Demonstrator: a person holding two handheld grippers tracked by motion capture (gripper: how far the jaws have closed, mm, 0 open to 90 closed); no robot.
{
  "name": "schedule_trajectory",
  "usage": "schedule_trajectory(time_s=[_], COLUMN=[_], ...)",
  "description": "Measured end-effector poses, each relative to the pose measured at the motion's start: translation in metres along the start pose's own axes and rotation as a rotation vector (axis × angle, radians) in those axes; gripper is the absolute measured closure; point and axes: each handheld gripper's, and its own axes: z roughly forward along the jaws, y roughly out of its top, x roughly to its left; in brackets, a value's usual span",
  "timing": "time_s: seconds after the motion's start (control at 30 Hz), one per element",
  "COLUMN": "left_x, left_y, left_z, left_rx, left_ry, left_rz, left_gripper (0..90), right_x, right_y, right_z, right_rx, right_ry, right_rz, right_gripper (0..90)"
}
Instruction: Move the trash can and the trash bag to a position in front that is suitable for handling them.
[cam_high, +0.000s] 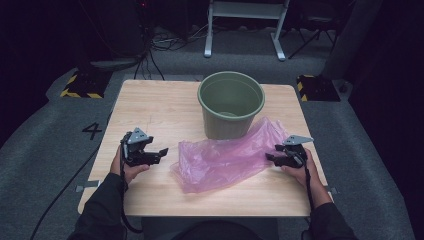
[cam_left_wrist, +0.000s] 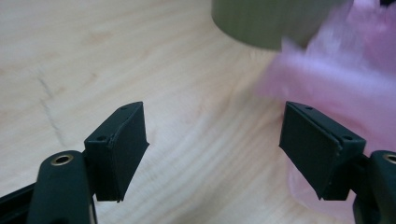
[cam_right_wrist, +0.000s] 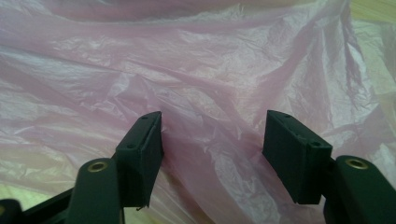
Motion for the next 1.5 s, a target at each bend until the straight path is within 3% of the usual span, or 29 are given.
schedule_trajectory(time_s=[0.07,0.13,0.3,0.47,0.53,0.7,0.83,0.9,1.0,1.1,1.23,1.3,1.33,1.37,1.5], left_x=[0.002,0.001,-0.013,-0.026,-0.03,-0.041,-0.049,-0.052,-0.054,-0.057,-0.055,-0.054,-0.054,-0.054,-0.054], left_y=[0.003,0.005,0.014,0.014,0.012,0.0,-0.01,-0.014,-0.016,-0.017,-0.021,-0.024,-0.024,-0.025,-0.029], left_z=[-0.001,0.002,0.019,0.041,0.046,0.056,0.056,0.056,0.055,0.055,0.056,0.056,0.055,0.055,0.054], left_rx=[-0.022,-0.02,0.016,0.079,0.101,0.163,0.188,0.199,0.203,0.208,0.235,0.227,0.228,0.224,0.199], left_ry=[0.0,-0.008,-0.064,-0.095,-0.113,-0.134,-0.175,-0.164,-0.163,-0.147,-0.134,-0.135,-0.135,-0.134,-0.136], left_rz=[-0.022,-0.015,0.048,0.1,0.11,0.148,0.173,0.173,0.18,0.181,0.186,0.175,0.174,0.173,0.171], left_gripper=[22.4,22.2,23.0,24.9,27.0,27.0,25.7,25.2,25.5,26.1,26.0,25.4,25.5,25.4,25.4], right_x=[-0.002,-0.001,-0.005,-0.006,-0.004,-0.002,0.004,0.009,0.018,0.025,0.019,0.013,0.012,0.011,0.009], right_y=[0.0,0.001,0.005,0.006,0.005,0.004,0.002,0.001,-0.001,-0.003,-0.006,-0.007,-0.007,-0.008,-0.005], right_z=[0.001,0.001,0.003,0.006,0.005,-0.012,-0.028,-0.031,-0.028,-0.025,-0.023,-0.019,-0.016,-0.015,-0.006], right_rx=[-0.002,-0.005,0.01,-0.006,-0.004,-0.061,-0.091,-0.079,-0.04,-0.006,-0.017,-0.016,-0.02,-0.025,0.008], right_ry=[0.004,0.007,0.032,0.013,-0.021,-0.012,-0.042,-0.048,-0.068,-0.116,-0.135,-0.142,-0.178,-0.198,-0.202], right_rz=[-0.002,-0.011,-0.05,-0.061,-0.043,0.057,0.081,0.079,0.086,0.056,0.117,0.154,0.166,0.172,0.176], right_gripper=[38.0,38.3,36.6,35.5,32.3,26.8,25.0,24.1,20.6,20.3,18.7,18.8,20.3,20.3,20.3])
